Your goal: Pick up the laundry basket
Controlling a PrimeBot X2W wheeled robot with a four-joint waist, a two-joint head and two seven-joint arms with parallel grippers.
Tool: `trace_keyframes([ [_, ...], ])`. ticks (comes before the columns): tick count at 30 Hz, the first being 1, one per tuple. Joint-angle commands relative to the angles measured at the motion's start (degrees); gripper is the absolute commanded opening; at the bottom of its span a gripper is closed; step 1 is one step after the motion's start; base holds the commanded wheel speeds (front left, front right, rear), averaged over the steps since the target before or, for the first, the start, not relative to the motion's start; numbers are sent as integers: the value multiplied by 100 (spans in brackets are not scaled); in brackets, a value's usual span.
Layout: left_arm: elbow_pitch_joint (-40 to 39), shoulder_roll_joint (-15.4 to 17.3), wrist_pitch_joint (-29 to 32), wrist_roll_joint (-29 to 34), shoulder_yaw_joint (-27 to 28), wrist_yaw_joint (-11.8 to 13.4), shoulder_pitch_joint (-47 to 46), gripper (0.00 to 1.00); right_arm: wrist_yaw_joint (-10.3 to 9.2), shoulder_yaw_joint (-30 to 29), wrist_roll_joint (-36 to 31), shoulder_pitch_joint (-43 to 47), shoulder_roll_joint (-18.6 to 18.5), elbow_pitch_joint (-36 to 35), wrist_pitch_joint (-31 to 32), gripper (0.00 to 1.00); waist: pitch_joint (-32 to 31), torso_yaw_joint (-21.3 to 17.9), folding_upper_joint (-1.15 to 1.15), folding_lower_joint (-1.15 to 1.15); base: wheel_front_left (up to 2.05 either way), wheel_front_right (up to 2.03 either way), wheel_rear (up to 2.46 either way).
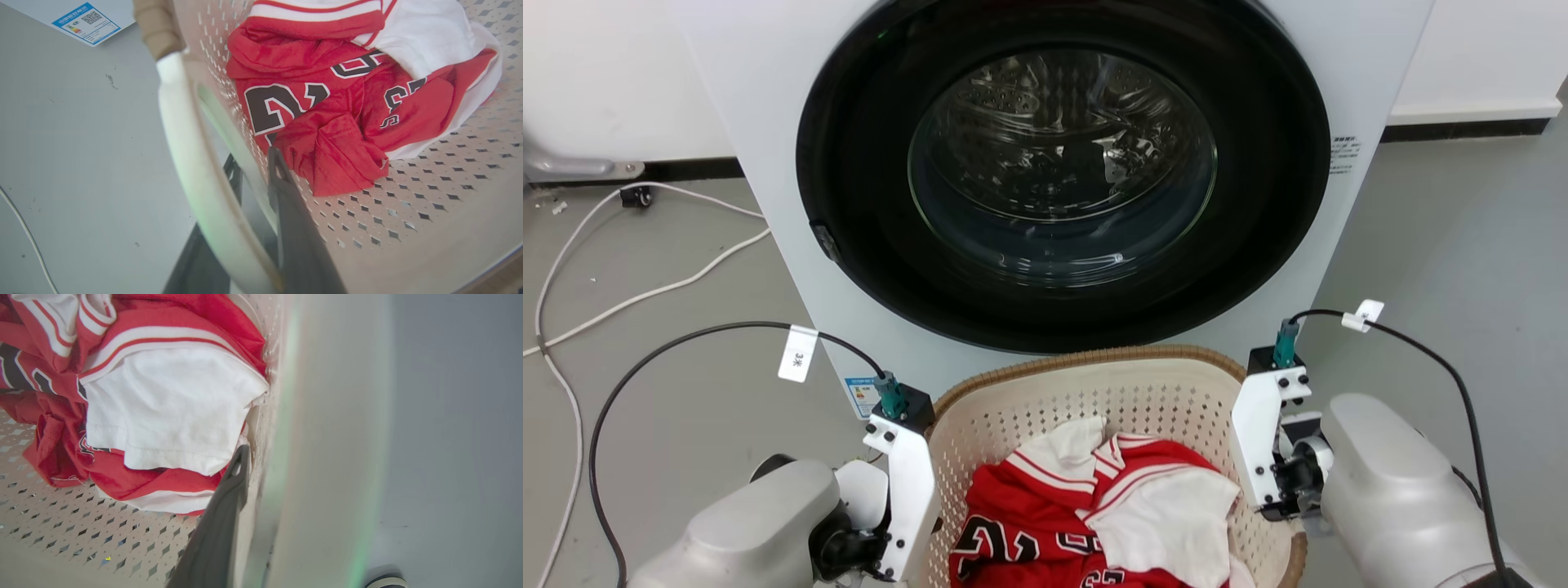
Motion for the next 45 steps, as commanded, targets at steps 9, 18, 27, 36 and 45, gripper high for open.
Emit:
trace_keyframes([
  [9,-100,-91,321,-105,-47,-111,267,0,-2,132,248,304,-99,-21,116,0,-208,-8,-1,1,0,0,0],
  [18,-125,-143,426,-134,-47,-112,247,0,-1,230,390,390,-83,-30,100,0,-237,-13,-1,1,0,0,0],
  [27,4,-147,467,-53,-48,-112,250,0,-1,326,484,377,-123,-45,66,0,-252,-12,-1,1,0,0,0],
  [36,-100,-81,531,-79,-48,-113,169,0,-1,405,592,288,-112,-45,76,0,-216,-25,-1,1,0,0,0],
  [45,1,-137,515,-97,-45,-113,27,0,0,481,703,250,-91,-51,80,0,-152,-51,-1,1,0,0,0],
])
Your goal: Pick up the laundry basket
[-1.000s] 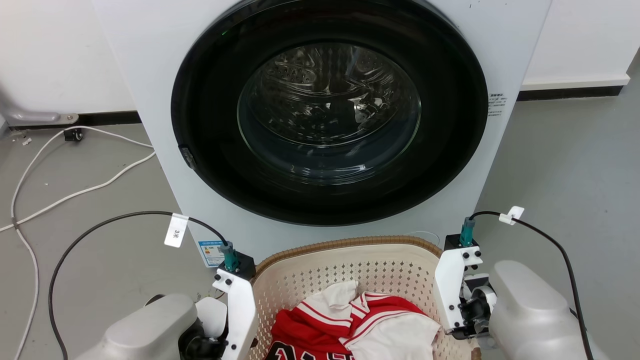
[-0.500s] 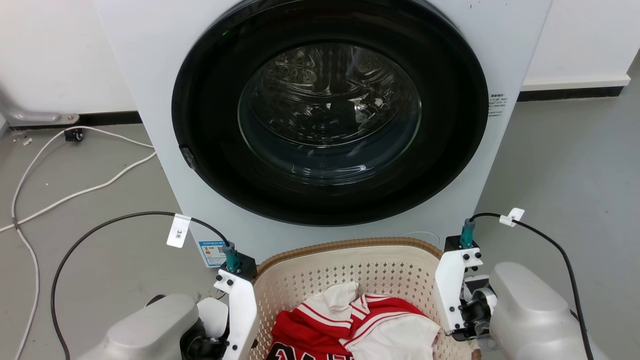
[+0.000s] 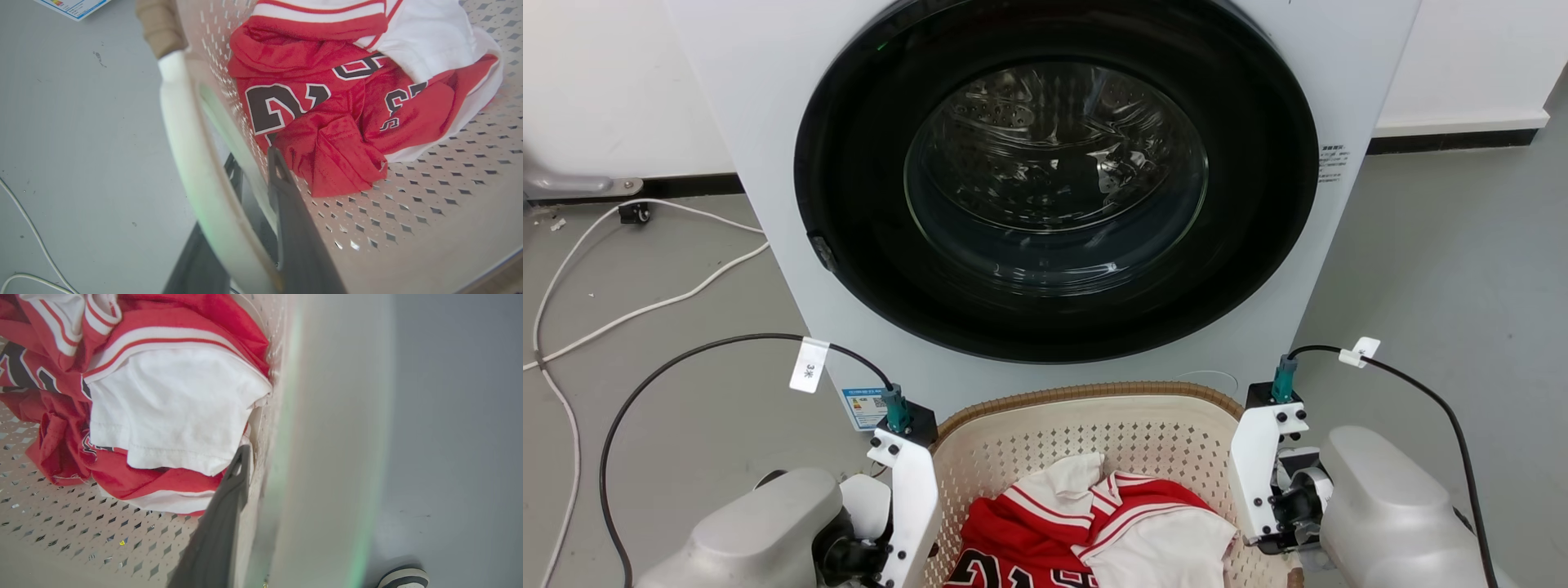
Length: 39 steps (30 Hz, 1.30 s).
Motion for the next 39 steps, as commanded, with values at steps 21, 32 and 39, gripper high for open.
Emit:
trace_keyframes([
  [21,77,-138,-110,103,-24,-114,-183,0,8,172,142,-100,-28,66,-187,0,27,-6,0,-1,0,0,0],
  [32,84,-134,-73,144,-24,-115,-216,0,8,239,194,-141,-27,112,-224,0,27,-10,0,-1,0,0,0],
  [39,71,-127,-53,142,-25,-115,-224,0,8,274,230,-145,-38,139,-257,0,37,1,0,-1,0,0,0],
])
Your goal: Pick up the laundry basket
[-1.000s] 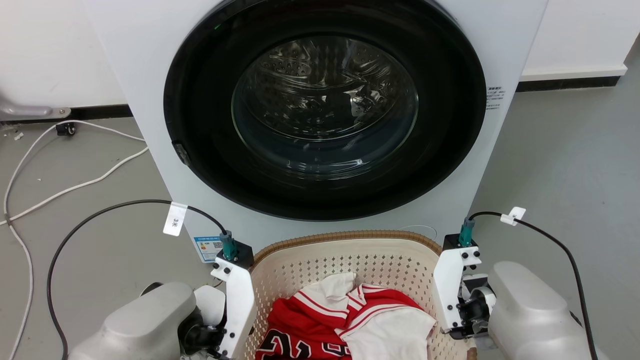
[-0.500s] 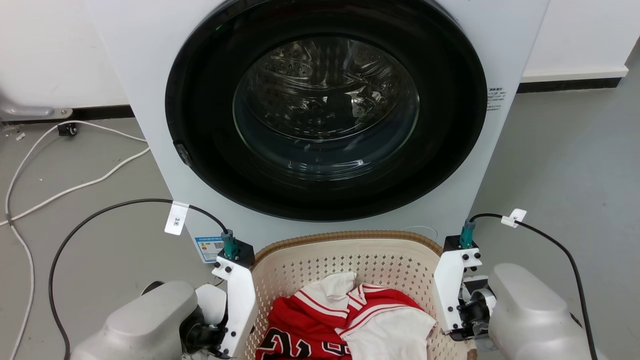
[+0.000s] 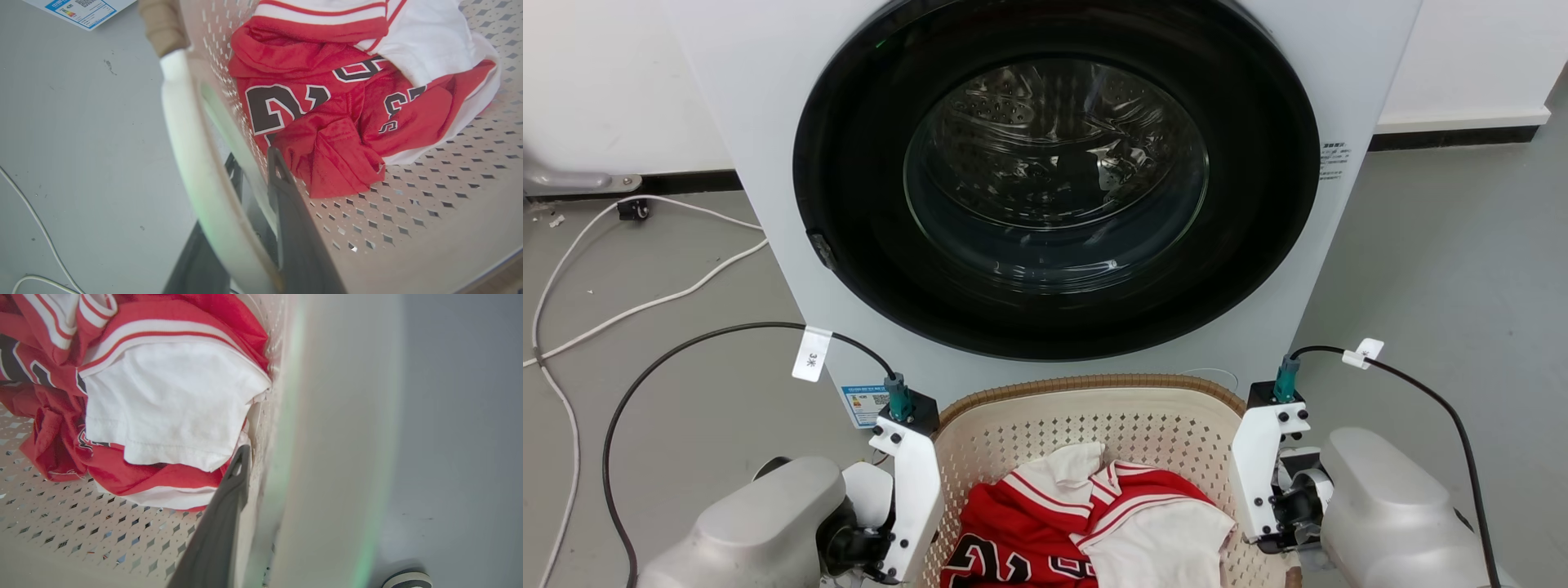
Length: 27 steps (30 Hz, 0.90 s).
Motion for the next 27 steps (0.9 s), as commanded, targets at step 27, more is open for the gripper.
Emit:
trace_keyframes([
  [27,-45,-46,28,49,-16,-114,-111,0,16,105,81,-145,-77,104,-115,0,4,25,0,0,0,0,0],
])
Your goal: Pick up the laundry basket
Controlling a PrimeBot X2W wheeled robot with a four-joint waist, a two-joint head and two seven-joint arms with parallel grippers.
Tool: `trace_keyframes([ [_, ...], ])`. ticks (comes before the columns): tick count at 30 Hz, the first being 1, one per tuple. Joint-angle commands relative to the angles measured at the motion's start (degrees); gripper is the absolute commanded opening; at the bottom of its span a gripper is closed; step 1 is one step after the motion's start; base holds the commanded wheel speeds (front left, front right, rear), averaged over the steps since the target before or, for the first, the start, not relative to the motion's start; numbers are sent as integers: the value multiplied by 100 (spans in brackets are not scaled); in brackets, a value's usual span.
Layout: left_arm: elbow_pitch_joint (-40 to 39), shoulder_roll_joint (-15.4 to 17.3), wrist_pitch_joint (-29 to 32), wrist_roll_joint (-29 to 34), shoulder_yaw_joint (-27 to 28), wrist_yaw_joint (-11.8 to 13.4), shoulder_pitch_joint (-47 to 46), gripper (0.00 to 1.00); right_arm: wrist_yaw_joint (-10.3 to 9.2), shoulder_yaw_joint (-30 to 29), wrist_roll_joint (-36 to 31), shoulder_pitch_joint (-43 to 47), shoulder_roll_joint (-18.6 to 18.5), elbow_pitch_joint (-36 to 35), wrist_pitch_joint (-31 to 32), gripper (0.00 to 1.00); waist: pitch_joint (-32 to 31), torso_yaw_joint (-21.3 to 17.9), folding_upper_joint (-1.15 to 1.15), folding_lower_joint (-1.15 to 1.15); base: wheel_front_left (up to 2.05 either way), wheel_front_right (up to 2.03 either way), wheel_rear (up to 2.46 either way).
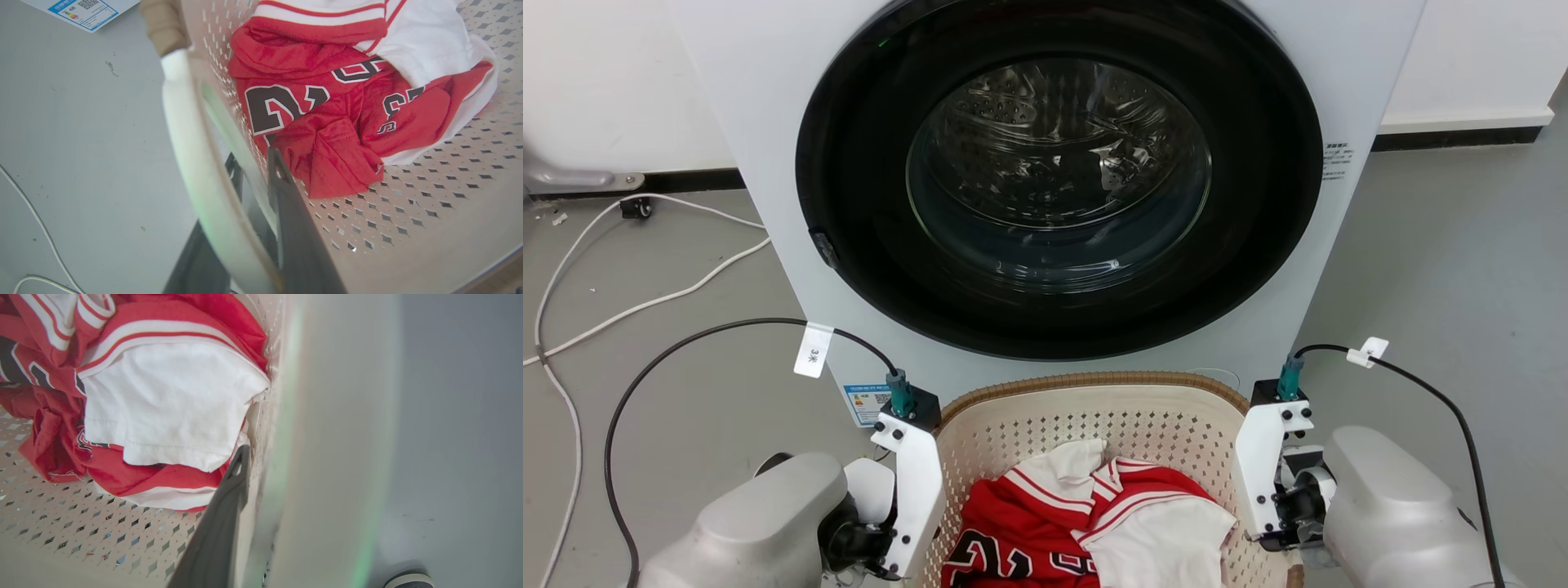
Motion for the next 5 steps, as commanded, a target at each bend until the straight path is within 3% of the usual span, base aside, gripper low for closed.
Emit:
trace_keyframes([
  [1,-57,-28,15,52,-14,-114,-66,0,16,41,-20,-98,-60,5,-36,0,0,3,0,0,0,0,0],
  [5,-61,-28,13,51,-15,-114,-69,0,16,61,-4,-113,-56,13,-61,0,1,7,0,0,0,0,0],
])
